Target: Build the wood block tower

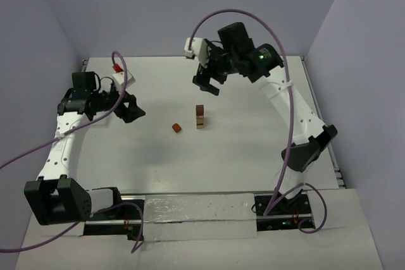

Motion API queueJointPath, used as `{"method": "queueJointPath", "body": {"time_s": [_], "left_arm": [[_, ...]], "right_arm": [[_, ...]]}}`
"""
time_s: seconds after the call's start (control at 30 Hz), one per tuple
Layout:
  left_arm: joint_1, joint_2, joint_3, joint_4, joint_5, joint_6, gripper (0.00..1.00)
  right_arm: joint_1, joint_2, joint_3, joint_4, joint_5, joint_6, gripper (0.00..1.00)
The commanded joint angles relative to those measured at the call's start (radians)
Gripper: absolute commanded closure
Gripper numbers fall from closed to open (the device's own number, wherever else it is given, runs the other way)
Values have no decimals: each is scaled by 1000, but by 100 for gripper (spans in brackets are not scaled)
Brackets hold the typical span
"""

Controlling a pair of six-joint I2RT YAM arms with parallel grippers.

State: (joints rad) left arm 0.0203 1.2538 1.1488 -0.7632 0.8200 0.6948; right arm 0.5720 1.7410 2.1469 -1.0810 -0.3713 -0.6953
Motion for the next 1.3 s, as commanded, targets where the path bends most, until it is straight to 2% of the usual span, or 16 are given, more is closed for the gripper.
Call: {"method": "queueJointPath", "body": {"time_s": [0.0, 0.03, 0.13, 0.37, 0.5, 0.63, 0.8, 0.87, 0.97, 1.1, 1.27], "left_arm": [[-95, 89, 45, -291, -81, 702, 33], [-138, 122, 55, -329, -114, 811, 36], [-219, 211, 73, -346, -185, 996, 43], [-325, 390, 171, -317, -197, 1119, 49], [-405, 437, 162, -261, -263, 1163, 52], [-536, 470, 131, -160, -462, 1060, 50], [-670, 517, 140, -144, -677, 870, 37], [-703, 512, 112, -132, -771, 820, 35], [-773, 505, 75, -113, -867, 761, 32], [-843, 546, 107, -142, -986, 664, 28], [-875, 582, 145, -157, -1043, 621, 20]], "right_arm": [[-133, -50, -81, 33, -202, 129, 0], [-166, -67, -103, 32, -261, 150, 0], [-241, -98, -173, 33, -342, 168, 0], [-403, -140, -230, 34, -472, 206, 0], [-476, -140, -247, 30, -533, 223, 0], [-517, -137, -274, 29, -574, 229, 0], [-559, -142, -279, 24, -602, 227, 0], [-564, -146, -280, 23, -613, 225, 0], [-564, -149, -291, 20, -629, 220, 0], [-564, -161, -309, 18, -652, 214, 0], [-564, -174, -324, 4, -661, 190, 0]]}}
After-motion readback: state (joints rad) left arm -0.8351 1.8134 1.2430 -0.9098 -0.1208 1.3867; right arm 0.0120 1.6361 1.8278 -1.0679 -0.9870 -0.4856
